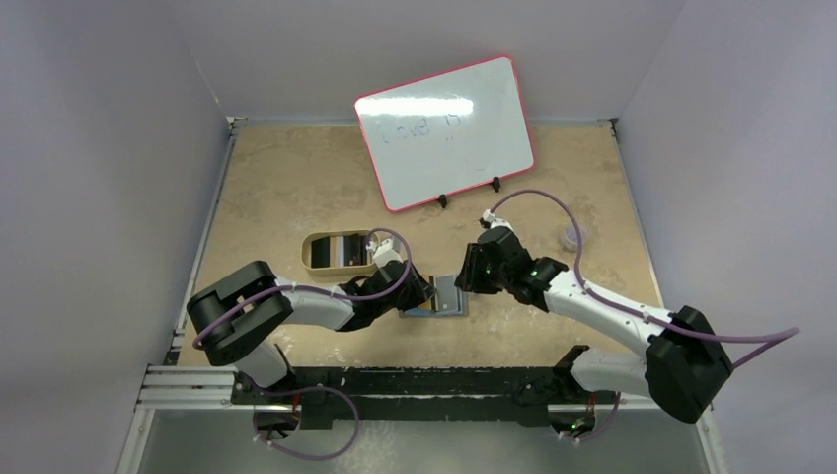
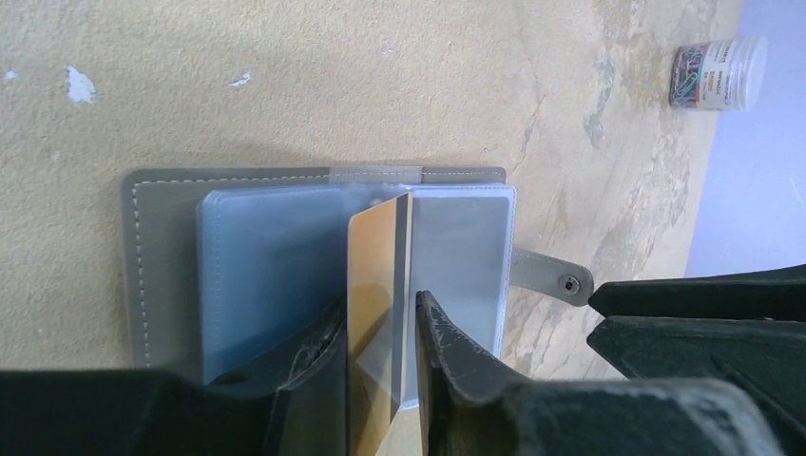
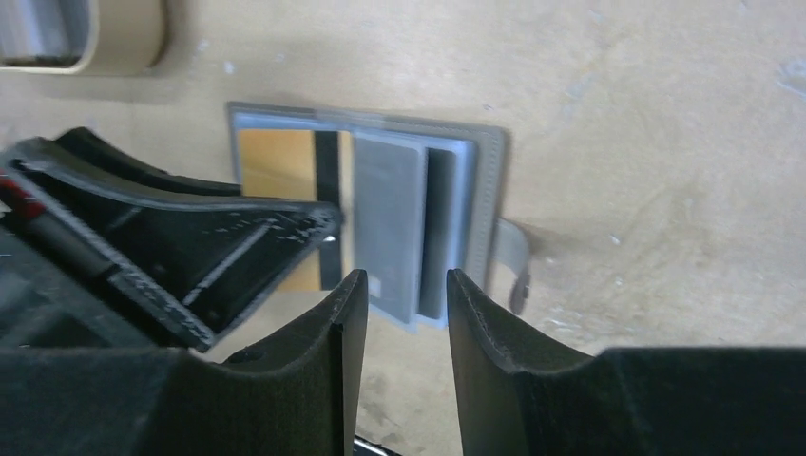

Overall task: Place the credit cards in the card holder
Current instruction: Insert the credit card into the card holder.

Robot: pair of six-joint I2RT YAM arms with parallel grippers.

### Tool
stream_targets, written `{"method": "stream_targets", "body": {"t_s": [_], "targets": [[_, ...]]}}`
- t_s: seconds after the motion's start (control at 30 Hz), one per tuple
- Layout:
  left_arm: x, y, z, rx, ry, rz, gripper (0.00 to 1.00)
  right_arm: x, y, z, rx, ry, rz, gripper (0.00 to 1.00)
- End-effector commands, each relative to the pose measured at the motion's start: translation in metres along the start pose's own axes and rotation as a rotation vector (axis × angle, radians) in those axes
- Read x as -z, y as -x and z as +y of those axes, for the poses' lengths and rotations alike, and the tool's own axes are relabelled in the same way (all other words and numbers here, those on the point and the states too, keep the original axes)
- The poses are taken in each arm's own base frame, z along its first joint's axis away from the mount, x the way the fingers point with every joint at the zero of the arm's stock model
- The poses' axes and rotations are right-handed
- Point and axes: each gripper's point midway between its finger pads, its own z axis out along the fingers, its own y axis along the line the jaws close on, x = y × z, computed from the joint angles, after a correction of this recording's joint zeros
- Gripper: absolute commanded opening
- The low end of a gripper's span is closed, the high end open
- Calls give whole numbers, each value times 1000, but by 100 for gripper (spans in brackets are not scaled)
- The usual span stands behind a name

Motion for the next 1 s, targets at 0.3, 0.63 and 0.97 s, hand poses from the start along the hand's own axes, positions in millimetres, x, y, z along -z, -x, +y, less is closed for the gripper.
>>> {"method": "stream_targets", "body": {"t_s": [0.3,0.63,0.97], "targets": [[18,13,-13,22,-4,-40,34,-17,17,47,5,182,-9,31],[28,22,-10,19,9,-80,29,-44,-19,28,-4,136,103,29],[22,12,4,-26,55,-40,0,-44,-19,12,-2,63,85,28]]}}
